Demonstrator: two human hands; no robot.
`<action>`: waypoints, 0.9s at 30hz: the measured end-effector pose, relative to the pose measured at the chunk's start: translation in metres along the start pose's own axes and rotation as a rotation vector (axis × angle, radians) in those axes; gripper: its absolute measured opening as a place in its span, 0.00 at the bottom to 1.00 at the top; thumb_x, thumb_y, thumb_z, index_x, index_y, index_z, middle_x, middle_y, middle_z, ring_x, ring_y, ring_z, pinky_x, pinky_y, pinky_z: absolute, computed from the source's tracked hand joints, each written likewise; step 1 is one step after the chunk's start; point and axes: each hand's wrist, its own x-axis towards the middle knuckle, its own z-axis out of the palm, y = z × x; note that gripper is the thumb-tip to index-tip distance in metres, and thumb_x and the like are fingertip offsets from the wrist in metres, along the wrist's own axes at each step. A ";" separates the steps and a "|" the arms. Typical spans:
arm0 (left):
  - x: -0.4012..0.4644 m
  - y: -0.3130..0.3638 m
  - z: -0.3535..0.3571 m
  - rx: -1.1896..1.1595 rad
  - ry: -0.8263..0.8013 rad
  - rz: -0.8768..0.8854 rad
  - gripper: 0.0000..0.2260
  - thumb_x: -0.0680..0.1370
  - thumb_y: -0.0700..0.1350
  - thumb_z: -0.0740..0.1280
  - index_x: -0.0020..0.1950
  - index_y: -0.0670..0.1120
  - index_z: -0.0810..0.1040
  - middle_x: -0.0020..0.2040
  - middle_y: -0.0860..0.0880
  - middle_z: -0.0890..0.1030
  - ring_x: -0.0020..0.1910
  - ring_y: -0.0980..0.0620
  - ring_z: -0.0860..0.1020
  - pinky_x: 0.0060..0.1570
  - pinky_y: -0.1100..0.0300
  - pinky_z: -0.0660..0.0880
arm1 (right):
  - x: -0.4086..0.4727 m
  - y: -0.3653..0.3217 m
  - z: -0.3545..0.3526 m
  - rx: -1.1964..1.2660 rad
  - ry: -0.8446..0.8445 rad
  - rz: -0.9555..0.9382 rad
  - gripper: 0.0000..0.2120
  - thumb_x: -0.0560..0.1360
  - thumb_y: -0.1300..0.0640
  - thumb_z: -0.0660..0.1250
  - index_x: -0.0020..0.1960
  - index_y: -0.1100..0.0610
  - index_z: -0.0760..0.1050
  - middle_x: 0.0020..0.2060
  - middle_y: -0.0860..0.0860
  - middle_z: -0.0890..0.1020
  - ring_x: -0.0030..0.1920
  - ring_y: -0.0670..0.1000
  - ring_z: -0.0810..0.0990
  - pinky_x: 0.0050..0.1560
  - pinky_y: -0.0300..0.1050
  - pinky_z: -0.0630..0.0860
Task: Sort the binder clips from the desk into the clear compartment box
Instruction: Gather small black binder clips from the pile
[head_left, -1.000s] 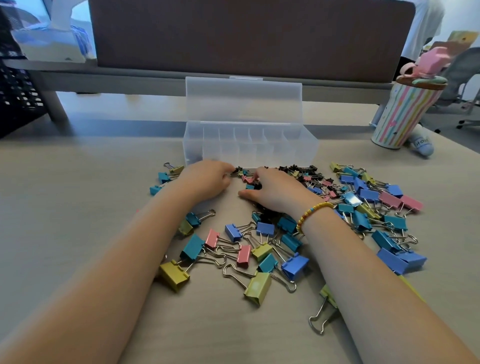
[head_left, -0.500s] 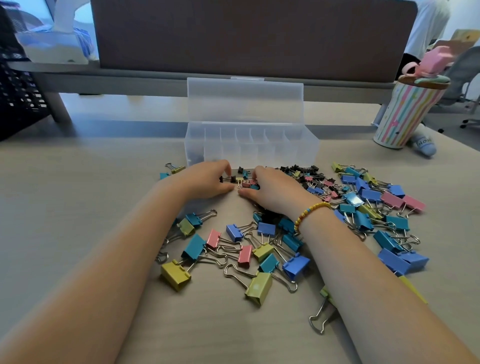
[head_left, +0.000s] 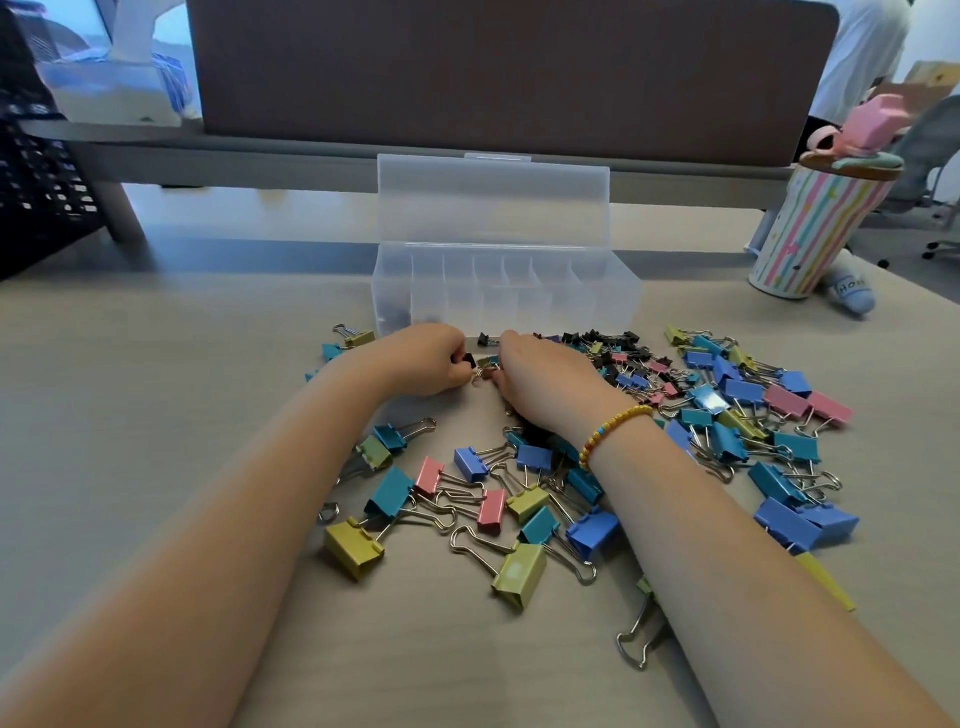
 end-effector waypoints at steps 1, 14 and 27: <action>0.000 0.000 -0.001 -0.078 0.010 -0.026 0.07 0.79 0.45 0.59 0.44 0.44 0.70 0.36 0.49 0.70 0.37 0.50 0.68 0.32 0.64 0.62 | -0.001 0.000 -0.001 0.019 0.014 0.003 0.09 0.81 0.58 0.55 0.58 0.61 0.66 0.54 0.58 0.76 0.49 0.57 0.75 0.42 0.46 0.66; -0.003 0.006 -0.019 -1.631 0.150 -0.225 0.10 0.77 0.39 0.53 0.36 0.47 0.62 0.22 0.54 0.67 0.19 0.59 0.61 0.15 0.71 0.53 | -0.007 0.030 -0.038 1.998 -0.079 0.513 0.13 0.81 0.59 0.48 0.37 0.54 0.57 0.29 0.50 0.61 0.27 0.45 0.59 0.18 0.31 0.55; -0.003 0.003 -0.010 -1.597 0.113 -0.270 0.09 0.77 0.40 0.53 0.38 0.46 0.67 0.30 0.51 0.68 0.19 0.61 0.63 0.16 0.72 0.56 | 0.019 0.000 -0.039 2.241 0.060 0.645 0.11 0.80 0.62 0.48 0.40 0.58 0.62 0.33 0.53 0.70 0.17 0.43 0.61 0.15 0.31 0.54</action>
